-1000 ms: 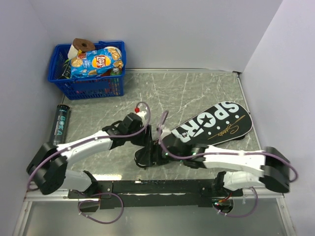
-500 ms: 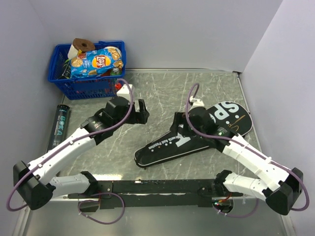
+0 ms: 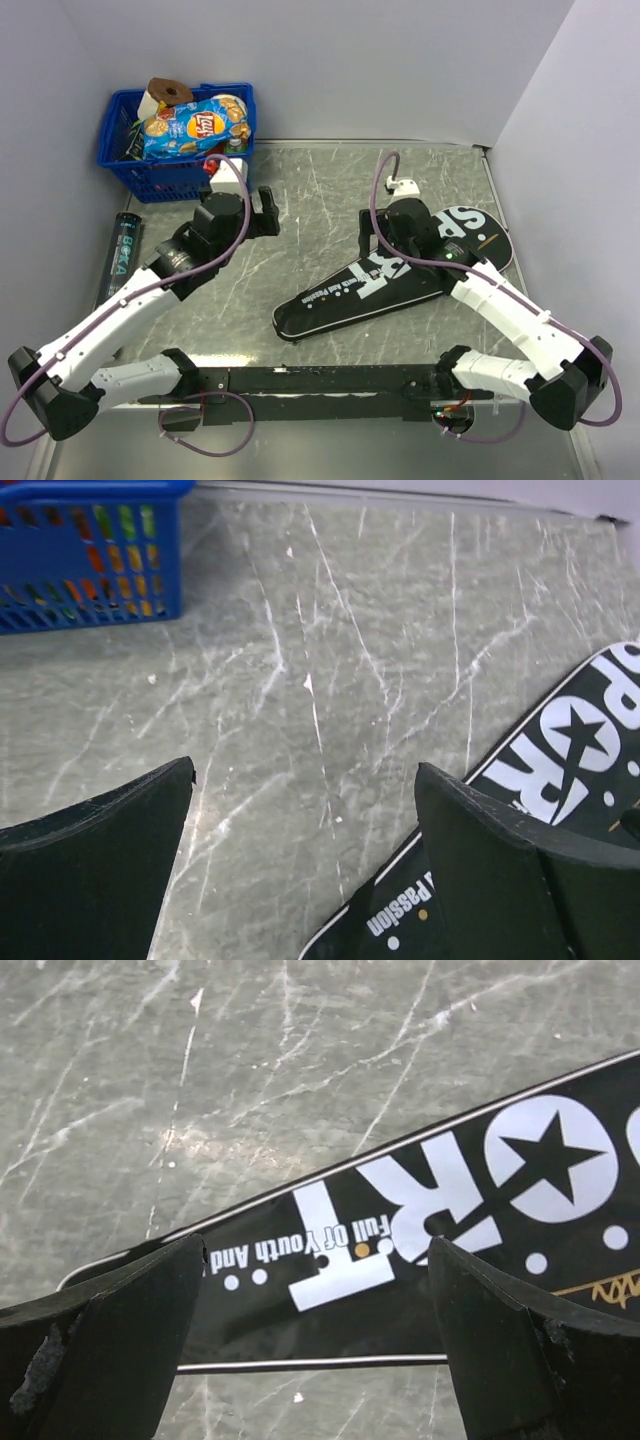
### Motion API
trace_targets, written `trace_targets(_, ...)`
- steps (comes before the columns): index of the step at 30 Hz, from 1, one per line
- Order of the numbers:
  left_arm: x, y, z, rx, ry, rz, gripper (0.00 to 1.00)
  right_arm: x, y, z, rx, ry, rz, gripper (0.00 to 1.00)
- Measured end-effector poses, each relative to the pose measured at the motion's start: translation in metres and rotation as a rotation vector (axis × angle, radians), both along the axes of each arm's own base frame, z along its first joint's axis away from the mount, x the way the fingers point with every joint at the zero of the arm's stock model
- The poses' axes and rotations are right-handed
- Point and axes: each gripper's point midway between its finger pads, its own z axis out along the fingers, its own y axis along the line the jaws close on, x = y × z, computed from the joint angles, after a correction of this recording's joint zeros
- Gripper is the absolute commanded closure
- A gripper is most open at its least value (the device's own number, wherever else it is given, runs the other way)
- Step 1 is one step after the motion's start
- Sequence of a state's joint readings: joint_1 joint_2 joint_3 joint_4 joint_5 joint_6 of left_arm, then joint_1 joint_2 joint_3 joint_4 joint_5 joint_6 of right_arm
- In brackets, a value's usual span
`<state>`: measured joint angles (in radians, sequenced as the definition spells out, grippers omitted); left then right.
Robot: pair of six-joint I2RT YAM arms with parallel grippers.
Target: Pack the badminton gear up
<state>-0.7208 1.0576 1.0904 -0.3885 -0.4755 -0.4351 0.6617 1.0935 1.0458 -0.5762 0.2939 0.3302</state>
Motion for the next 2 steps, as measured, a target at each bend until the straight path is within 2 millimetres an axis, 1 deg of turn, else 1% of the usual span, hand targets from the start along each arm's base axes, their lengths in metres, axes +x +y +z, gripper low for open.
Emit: trace_targets(2, 0.0007, 0.0022, 0.0055, -0.001, -0.009, 0.012, 0.04, 0.0002, -0.0005, 0.0008, 0.011, -0.004, 0.005, 0.0)
